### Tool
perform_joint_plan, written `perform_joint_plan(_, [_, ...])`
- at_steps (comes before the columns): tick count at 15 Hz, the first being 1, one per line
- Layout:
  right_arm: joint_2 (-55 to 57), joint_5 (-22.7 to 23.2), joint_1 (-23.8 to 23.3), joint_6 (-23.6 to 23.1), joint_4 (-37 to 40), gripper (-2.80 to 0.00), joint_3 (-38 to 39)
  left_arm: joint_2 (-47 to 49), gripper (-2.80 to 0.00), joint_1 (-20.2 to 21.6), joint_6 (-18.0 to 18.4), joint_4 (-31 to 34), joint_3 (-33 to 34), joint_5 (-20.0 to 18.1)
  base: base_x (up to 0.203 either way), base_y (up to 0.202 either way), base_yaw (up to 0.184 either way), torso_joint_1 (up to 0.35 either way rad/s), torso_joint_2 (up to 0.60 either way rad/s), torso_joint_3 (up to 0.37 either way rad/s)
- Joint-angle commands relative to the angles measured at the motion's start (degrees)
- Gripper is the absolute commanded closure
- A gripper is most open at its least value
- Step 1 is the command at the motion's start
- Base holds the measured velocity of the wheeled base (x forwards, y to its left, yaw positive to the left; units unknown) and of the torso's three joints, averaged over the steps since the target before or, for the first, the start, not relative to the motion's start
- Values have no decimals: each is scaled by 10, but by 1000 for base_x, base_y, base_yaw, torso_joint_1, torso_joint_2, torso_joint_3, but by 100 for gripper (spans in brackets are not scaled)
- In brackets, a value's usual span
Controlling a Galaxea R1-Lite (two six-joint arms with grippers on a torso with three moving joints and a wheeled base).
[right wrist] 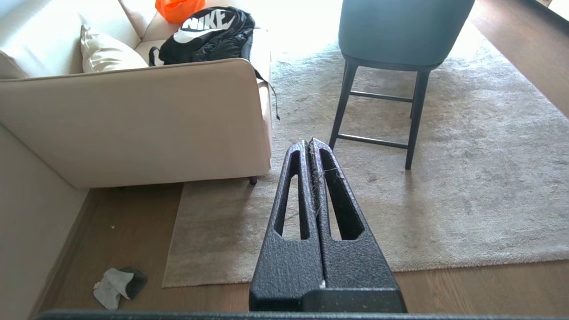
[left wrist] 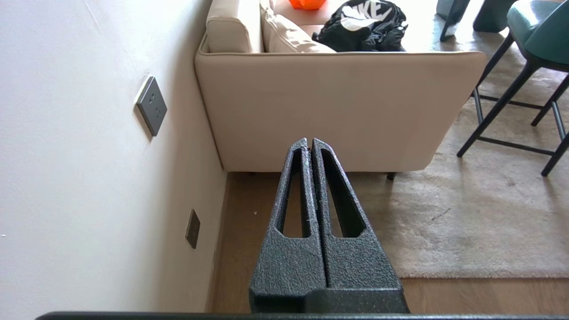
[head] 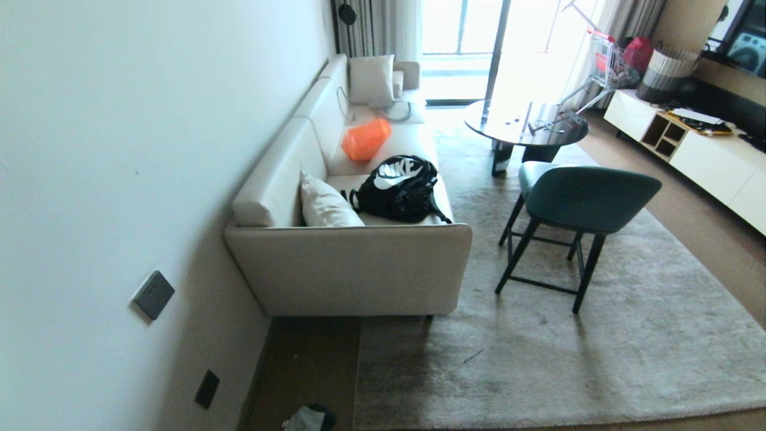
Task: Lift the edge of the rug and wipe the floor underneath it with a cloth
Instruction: Pick up the rag
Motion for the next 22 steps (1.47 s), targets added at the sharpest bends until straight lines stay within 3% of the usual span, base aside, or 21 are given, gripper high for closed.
perform_joint_plan(1, [0,0,1,0,0,0,0,0,0,0,0,0,0,0,0,0,0,0,0,0])
perform_joint_plan(22, [0,0,1,0,0,0,0,0,0,0,0,0,0,0,0,0,0,0,0,0])
